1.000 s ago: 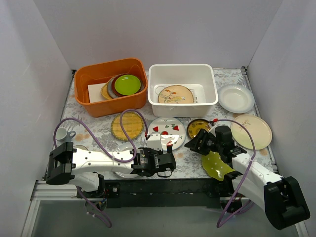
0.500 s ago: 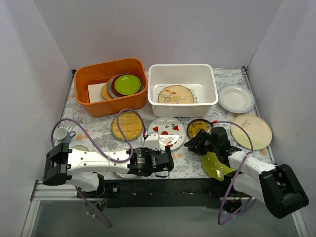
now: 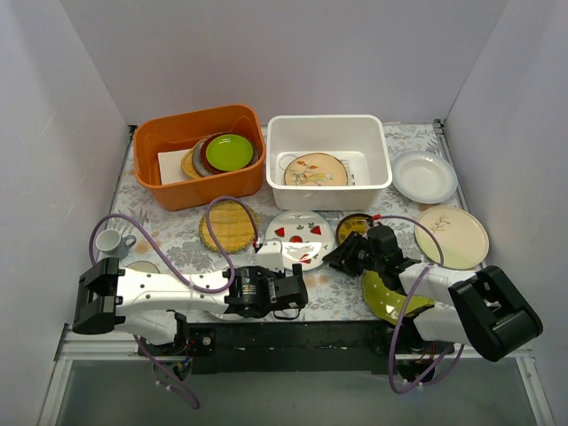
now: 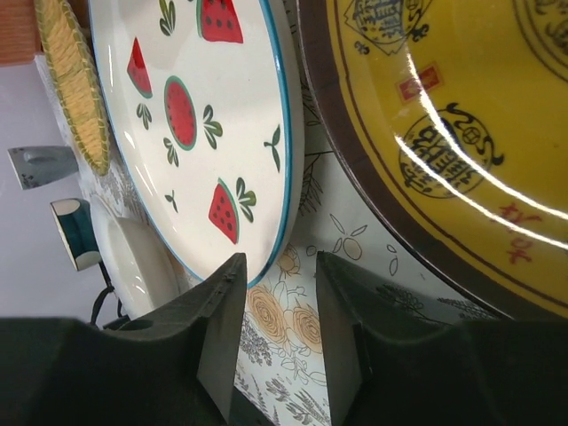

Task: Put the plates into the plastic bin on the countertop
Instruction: Pick up the plate at the center of the board.

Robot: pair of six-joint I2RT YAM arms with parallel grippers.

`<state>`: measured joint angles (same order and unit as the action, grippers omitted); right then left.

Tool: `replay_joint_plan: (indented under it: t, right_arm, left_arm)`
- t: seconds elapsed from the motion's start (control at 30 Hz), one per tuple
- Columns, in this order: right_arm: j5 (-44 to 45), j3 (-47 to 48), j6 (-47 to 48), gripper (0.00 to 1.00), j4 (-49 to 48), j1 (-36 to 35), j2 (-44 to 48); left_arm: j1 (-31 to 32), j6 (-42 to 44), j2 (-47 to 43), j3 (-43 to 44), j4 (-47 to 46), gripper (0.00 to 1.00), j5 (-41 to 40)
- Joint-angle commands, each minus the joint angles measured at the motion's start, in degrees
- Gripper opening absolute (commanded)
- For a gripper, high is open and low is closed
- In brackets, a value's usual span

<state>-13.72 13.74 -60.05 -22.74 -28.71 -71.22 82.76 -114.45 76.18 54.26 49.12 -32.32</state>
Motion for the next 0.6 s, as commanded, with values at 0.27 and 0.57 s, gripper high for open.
replay_joint_plan:
  t: [0.27, 0.57]
  right_arm:
    - [4.3, 1.6, -1.7, 0.34, -3.6, -3.8, -6.6]
    - [5.4, 1.5, -2.1, 0.19, -3.8, -4.6, -8.9]
  left_arm:
    - [-0.1, -24.2, -4.4, -2.1, 0.7, 0.98, -0.7]
    - [0.0, -24.4, -5.0, -2.5, 1.0, 0.98, -0.7]
